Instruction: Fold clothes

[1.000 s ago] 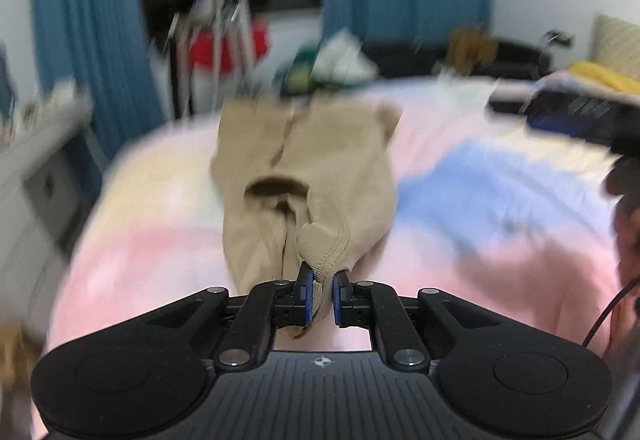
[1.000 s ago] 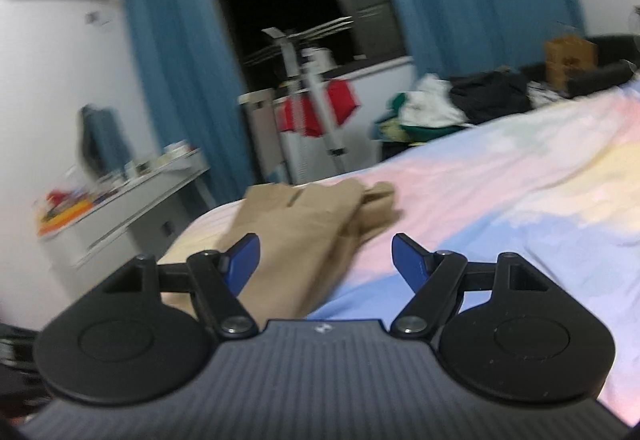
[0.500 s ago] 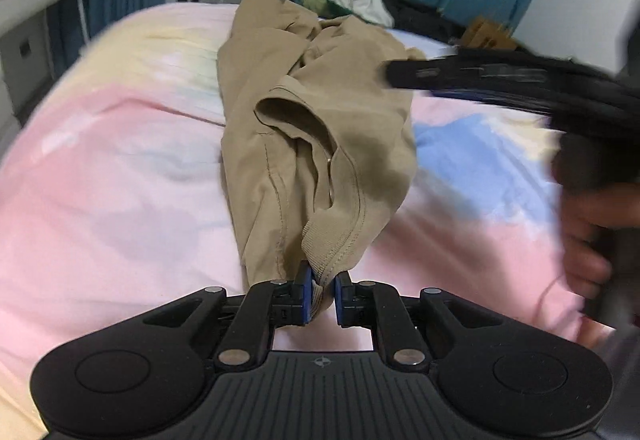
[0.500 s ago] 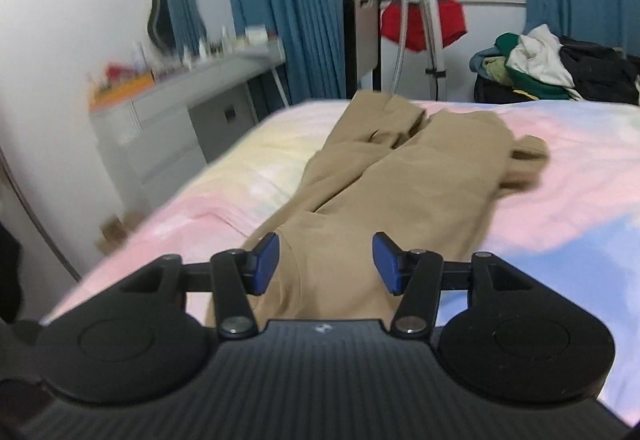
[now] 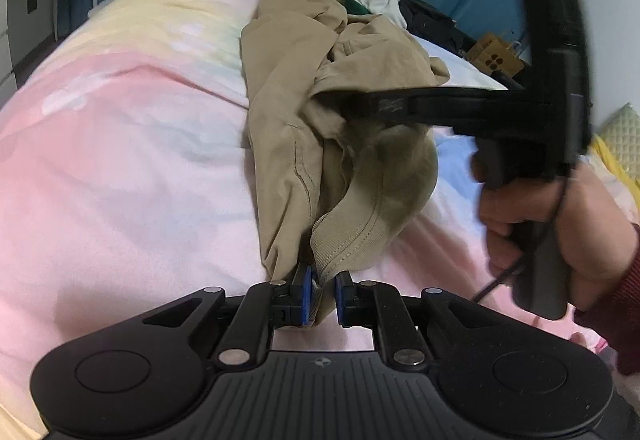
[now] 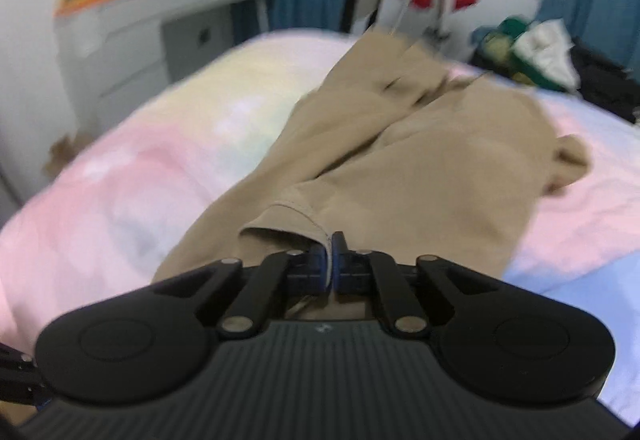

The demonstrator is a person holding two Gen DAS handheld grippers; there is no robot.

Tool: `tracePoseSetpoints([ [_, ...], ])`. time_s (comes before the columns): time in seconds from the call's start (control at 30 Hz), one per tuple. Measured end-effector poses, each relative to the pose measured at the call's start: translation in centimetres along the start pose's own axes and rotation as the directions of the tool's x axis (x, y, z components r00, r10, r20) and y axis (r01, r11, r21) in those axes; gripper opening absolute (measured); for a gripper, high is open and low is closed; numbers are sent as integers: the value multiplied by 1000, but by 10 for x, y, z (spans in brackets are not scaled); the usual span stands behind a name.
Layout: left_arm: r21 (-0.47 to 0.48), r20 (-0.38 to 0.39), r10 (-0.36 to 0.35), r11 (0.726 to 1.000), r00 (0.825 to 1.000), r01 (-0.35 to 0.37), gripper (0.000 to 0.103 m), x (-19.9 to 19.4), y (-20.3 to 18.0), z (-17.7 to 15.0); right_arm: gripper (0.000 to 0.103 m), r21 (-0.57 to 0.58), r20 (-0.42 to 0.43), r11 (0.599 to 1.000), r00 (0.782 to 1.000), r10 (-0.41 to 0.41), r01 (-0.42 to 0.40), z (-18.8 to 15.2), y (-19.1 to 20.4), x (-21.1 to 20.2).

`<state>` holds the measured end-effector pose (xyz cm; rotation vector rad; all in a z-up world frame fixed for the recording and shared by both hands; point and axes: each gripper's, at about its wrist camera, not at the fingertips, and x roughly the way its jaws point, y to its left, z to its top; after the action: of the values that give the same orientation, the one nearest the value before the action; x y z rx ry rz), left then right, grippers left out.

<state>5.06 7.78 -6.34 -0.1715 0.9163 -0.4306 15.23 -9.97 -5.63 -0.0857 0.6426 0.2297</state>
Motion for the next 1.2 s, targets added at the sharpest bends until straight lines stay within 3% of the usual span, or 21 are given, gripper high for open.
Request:
tracePoseSetpoints([
  [0.13,75,66,-10,997,998,5,17,-3,-12,2,5,67,123,995,989,-87,79,-11,-22,-55],
  [0.23,162,110,-48,986,993,30,22,-13,-29,-2,5,154,164,978,972,-167,141,-32,-46,-98],
  [0.33,246,98,-77,968,992,51,25,-17,-48,-9,5,272,51,942,974,-219,198,-70,-75,-117],
  [0.47,311,61,-71,949,996,49,27,-22,-64,-19,6,443,-161,878,980,-119,180,-114,-113,-115],
  [0.57,333,45,-76,941,996,57,33,-31,-71,-25,9,481,-143,864,985,-92,151,-121,-120,-125],
  [0.63,347,47,-96,935,994,74,48,-39,-76,-27,10,493,-104,862,991,-80,122,-118,-117,-132],
  [0.73,377,85,-111,923,990,72,51,-42,-84,-31,17,471,-58,870,989,-135,146,-114,-115,-140],
  [0.8,386,105,-101,921,989,53,51,-42,-90,-32,42,469,-29,867,984,-176,169,-112,-118,-145],
  [0.87,391,103,-52,921,993,8,51,-36,-94,-33,53,474,-2,859,976,-216,191,-111,-121,-148],
  [0.9,391,93,-24,920,995,-14,51,-29,-95,-32,54,477,12,856,972,-235,201,-110,-123,-150],
  [1.0,378,53,36,924,998,-53,47,-11,-89,-25,54,474,35,859,971,-238,194,-106,-126,-145],
  [1.1,343,29,54,938,998,-61,40,3,-80,-16,54,401,69,901,975,-211,166,-101,-116,-137],
  [1.17,333,31,47,941,998,-55,24,6,-76,-12,54,356,81,926,983,-164,125,-98,-110,-127],
  [1.2,338,40,45,940,998,-56,9,5,-75,-11,54,344,77,934,989,-129,95,-96,-107,-122],
])
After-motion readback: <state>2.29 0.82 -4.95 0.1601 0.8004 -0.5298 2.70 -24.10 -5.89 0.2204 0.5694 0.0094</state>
